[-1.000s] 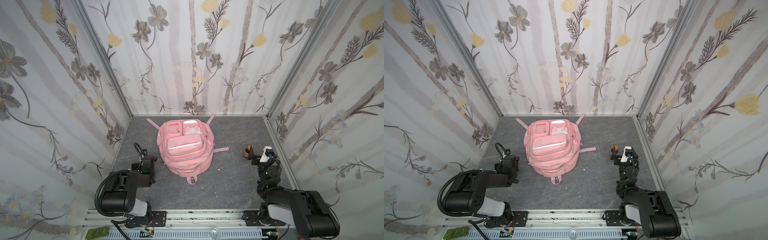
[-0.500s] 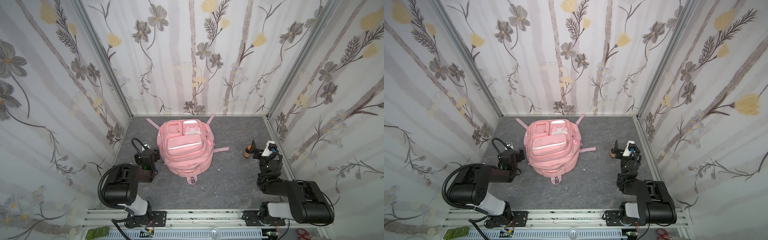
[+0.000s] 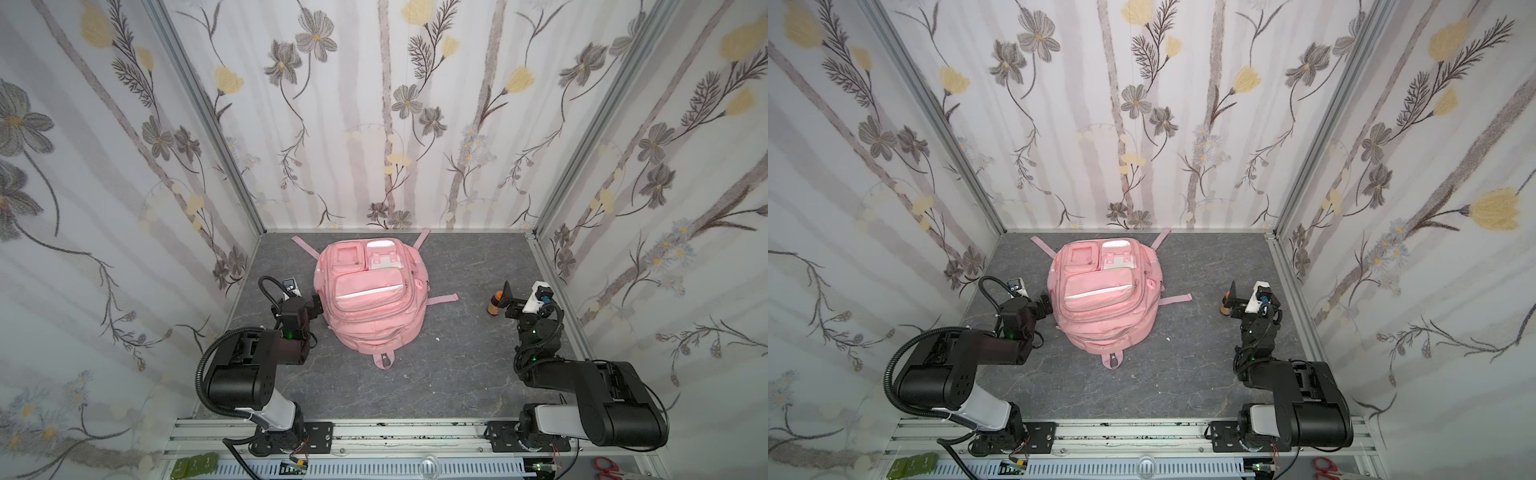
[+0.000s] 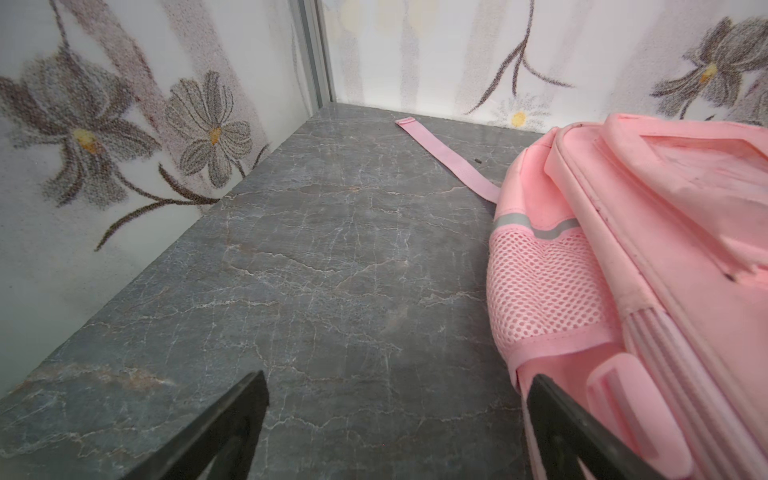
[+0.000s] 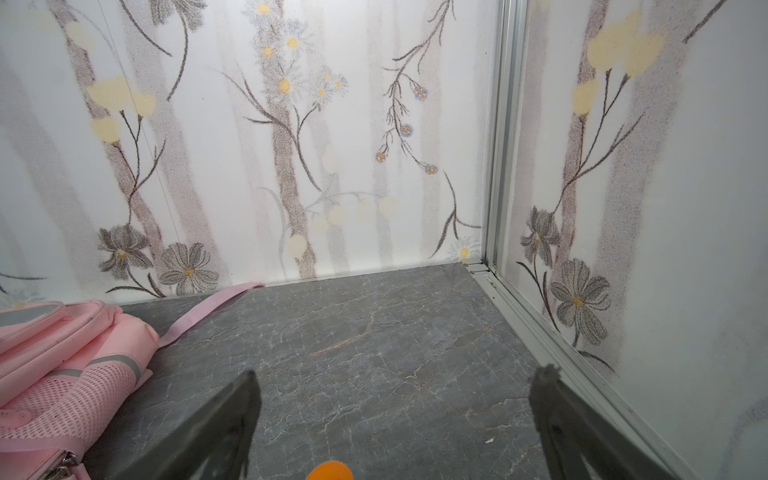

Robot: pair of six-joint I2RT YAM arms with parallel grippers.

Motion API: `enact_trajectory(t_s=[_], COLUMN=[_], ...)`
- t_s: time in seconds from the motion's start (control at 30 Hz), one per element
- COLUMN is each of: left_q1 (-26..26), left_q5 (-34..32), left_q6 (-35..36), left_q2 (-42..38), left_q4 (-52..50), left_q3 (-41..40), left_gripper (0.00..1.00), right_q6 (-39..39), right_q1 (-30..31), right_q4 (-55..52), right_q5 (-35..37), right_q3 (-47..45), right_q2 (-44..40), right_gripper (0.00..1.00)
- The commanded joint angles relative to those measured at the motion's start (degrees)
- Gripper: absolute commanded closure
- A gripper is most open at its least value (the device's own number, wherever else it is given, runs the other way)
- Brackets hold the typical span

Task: Pack books, pencil case, and school supplies into a backpack
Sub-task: Reset both arms

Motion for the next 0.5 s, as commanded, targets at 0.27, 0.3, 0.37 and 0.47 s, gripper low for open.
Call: enact_trajectory(t_s=[0.27, 0.3, 0.37, 0.47], left_q1=[-0.04, -0.07, -0.04, -0.04], left_q5=[-0.05, -0.04, -0.05, -0.03], left_q6=[-0.51, -0.55, -0.55, -0.55], left_q2=[0.15, 0.18, 0.19, 0.11], left_q4=[1.76, 1.66, 1.60, 1.62], left_q3=[0.60, 0.65, 0.72, 0.73], left_gripper=[0.00, 0.00, 0.00, 0.00], right_q6=[-0.03, -0.08, -0.12, -0.11], right_q1=[0.82, 0.81, 0.85, 0.92], right_q4=[-0.12, -0.07, -0.10, -0.07], right_q5=[3.45, 3.49, 3.54, 3.65], right_q3=[0.65, 0.68, 0.70, 0.67], right_q2=[0.25, 0.25, 0.25, 0.22], right_gripper=[0.00, 0.00, 0.00, 0.00])
